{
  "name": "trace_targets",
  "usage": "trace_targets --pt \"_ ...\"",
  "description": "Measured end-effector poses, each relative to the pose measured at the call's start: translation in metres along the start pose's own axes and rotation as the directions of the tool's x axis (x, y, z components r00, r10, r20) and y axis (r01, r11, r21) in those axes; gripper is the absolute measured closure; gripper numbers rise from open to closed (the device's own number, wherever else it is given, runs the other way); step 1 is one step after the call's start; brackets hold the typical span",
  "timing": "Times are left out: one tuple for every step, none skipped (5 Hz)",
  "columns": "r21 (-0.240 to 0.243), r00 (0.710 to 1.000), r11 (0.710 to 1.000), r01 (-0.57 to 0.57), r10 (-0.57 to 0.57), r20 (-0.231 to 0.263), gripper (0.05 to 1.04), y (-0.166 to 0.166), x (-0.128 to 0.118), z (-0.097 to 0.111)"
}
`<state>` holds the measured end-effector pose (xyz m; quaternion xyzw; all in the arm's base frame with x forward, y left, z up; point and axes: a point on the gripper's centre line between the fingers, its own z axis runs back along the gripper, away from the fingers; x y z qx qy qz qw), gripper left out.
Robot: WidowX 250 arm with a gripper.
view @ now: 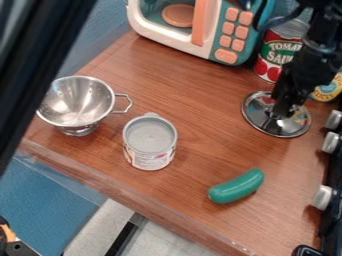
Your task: Remove the lid from the silver pan on the left and place it on the table in the upper right
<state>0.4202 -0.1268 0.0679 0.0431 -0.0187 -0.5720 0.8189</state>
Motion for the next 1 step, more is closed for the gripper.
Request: trace_targets --pt "0.048 0.998 0.998 -0.044 0.042 0.037 0.085 0.0012 -0.0107 0.0321"
